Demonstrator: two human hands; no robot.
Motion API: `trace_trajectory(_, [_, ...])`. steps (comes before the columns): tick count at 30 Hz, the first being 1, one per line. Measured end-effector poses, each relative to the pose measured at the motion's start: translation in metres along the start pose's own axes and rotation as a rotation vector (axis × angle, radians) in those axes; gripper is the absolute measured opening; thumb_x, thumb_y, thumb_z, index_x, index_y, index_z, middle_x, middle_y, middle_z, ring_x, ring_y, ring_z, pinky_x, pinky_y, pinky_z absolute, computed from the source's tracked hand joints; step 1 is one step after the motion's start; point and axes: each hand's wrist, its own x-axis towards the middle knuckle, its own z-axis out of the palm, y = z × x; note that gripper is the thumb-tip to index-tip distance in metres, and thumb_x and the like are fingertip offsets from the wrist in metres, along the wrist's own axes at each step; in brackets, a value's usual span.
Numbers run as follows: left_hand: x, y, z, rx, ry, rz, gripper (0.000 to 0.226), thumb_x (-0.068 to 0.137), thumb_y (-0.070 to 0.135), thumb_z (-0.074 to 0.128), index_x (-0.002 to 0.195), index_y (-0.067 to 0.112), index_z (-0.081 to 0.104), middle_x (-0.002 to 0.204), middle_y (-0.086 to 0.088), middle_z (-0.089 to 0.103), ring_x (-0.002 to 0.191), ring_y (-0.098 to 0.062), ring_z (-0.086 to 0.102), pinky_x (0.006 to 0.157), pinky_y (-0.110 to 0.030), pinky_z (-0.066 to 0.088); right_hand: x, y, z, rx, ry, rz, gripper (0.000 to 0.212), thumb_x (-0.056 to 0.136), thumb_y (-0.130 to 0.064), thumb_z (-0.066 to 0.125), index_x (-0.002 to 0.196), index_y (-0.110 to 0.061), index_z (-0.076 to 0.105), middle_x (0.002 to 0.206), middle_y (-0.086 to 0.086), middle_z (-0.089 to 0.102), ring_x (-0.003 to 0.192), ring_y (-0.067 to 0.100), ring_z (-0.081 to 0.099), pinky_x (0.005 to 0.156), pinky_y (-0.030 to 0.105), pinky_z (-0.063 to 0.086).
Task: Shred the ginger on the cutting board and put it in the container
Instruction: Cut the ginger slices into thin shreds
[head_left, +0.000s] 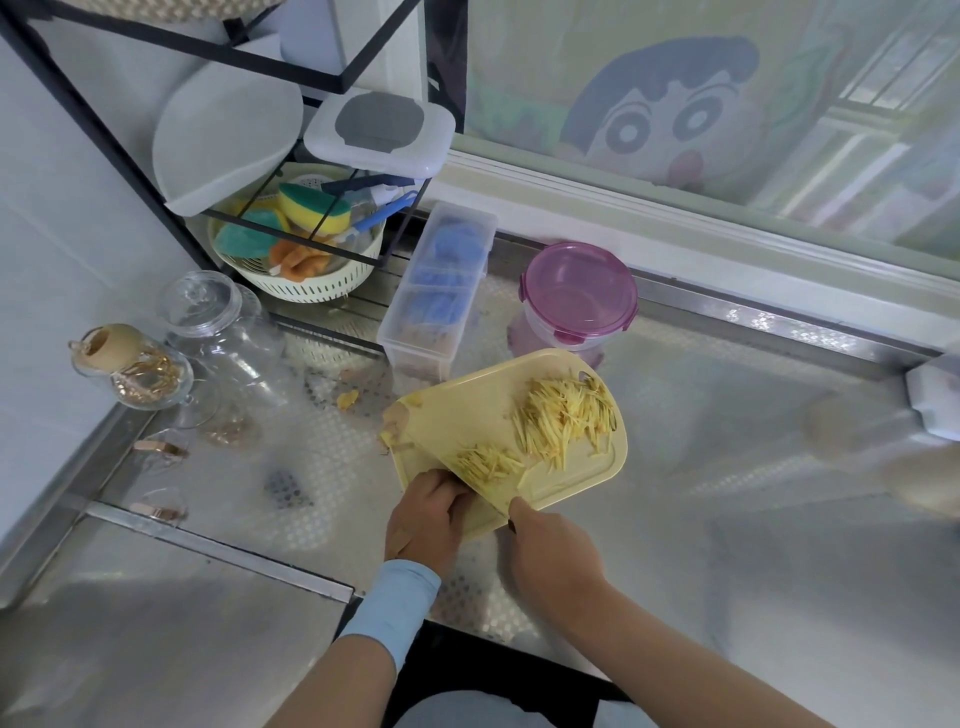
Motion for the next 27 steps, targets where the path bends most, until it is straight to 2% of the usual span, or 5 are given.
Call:
trace_trajectory(2, [0.001, 0.001, 0.000, -0.016, -0.003, -0.011, 0.029, 0.087, 0.035, 0.050, 0.087, 0.019, 0.074, 0.095, 0.001, 0.066, 0.091, -0.014, 0.054, 0.064, -0.027, 0.049, 0.005, -0.003, 0.000, 0.041, -0.026, 0.026, 0.004, 0.095, -0.021, 0.039, 0.092, -0.022, 0.037, 0.074, -0.002, 0.045, 0.067, 0.026, 0.047, 0.055, 0.033, 0.033])
trace_trajectory(7, [0.000, -0.001, 0.000, -0.030, -0.022, -0.025, 0.028, 0.087, 0.036, 0.049, 0.087, 0.020, 0.073, 0.096, 0.003, 0.064, 0.090, -0.017, 0.057, 0.064, -0.030, 0.050, 0.015, -0.012, -0.008, -0.008, -0.050, -0.014, 0.015, 0.090, -0.011, 0.042, 0.094, -0.023, 0.034, 0.077, 0.000, 0.046, 0.070, 0.030, 0.049, 0.059, 0.034, 0.037])
trace_trajectory(16, [-0.001, -0.002, 0.002, 0.007, -0.021, -0.040, 0.027, 0.086, 0.034, 0.049, 0.085, 0.020, 0.071, 0.094, 0.003, 0.064, 0.088, -0.017, 0.058, 0.064, -0.027, 0.050, -0.010, 0.006, -0.005, -0.006, -0.012, 0.017, 0.011, 0.100, -0.028, 0.041, 0.092, -0.022, 0.036, 0.070, -0.002, 0.044, 0.059, 0.019, 0.041, 0.052, 0.035, 0.029])
trace_trajectory(20, [-0.001, 0.000, 0.000, -0.014, -0.022, -0.044, 0.025, 0.087, 0.033, 0.050, 0.085, 0.019, 0.071, 0.095, 0.004, 0.063, 0.088, -0.014, 0.056, 0.064, -0.027, 0.049, 0.005, -0.004, -0.006, -0.004, -0.040, 0.011, 0.009, 0.095, -0.017, 0.042, 0.093, -0.023, 0.036, 0.080, 0.000, 0.051, 0.071, 0.028, 0.051, 0.059, 0.034, 0.037])
trace_trajectory(27, [0.000, -0.001, -0.007, -0.003, -0.031, 0.039, 0.030, 0.089, 0.032, 0.047, 0.088, 0.017, 0.073, 0.097, 0.002, 0.064, 0.091, -0.012, 0.053, 0.067, -0.025, 0.048, 0.016, -0.014, -0.014, -0.008, -0.071, -0.012, 0.018, 0.089, -0.010, 0.042, 0.095, -0.025, 0.033, 0.083, 0.002, 0.049, 0.073, 0.030, 0.049, 0.060, 0.034, 0.039])
